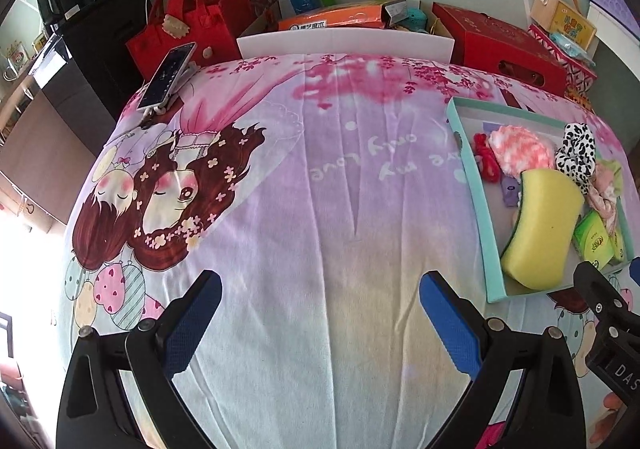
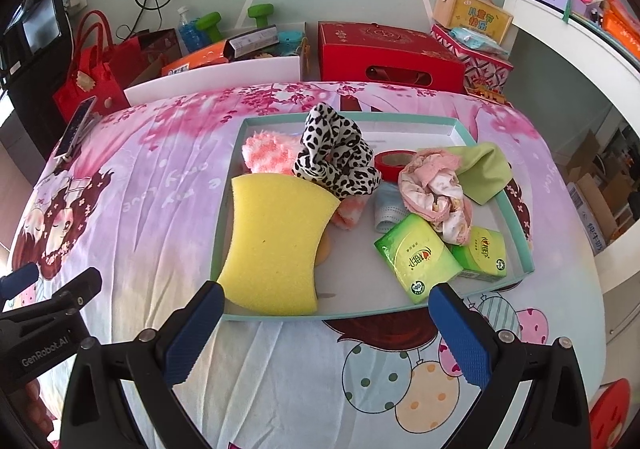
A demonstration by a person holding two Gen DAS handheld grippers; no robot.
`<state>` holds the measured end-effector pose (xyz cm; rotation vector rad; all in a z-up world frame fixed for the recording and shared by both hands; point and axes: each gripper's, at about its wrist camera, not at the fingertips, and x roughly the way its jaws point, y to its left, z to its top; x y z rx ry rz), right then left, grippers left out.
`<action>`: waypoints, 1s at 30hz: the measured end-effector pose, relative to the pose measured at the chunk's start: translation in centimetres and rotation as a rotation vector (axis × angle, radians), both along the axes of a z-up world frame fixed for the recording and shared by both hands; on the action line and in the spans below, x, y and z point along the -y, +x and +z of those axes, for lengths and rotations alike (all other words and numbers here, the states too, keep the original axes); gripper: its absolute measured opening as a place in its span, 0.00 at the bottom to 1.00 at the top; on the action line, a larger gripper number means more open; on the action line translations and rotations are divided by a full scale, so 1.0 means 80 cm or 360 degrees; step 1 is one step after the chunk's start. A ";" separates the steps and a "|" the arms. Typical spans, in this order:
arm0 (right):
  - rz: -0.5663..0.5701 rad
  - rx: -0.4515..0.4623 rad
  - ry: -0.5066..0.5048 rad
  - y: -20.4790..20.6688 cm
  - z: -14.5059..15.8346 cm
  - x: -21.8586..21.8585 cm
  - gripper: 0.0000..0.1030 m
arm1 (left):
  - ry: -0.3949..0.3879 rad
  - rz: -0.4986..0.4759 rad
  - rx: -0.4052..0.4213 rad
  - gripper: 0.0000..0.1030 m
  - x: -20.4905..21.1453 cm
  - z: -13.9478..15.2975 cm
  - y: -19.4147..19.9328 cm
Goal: Organize soft objects
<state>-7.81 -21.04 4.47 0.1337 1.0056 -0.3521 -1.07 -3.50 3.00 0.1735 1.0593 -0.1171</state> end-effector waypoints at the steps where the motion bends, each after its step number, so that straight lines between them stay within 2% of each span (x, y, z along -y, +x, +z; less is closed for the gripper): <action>1: 0.0001 0.0000 0.0000 0.000 0.000 0.000 1.00 | 0.0002 0.0001 -0.0004 0.96 0.000 -0.001 0.001; 30: 0.0000 -0.0026 -0.0006 0.005 -0.007 -0.001 1.00 | 0.0027 0.0009 -0.0073 0.96 0.000 -0.013 0.009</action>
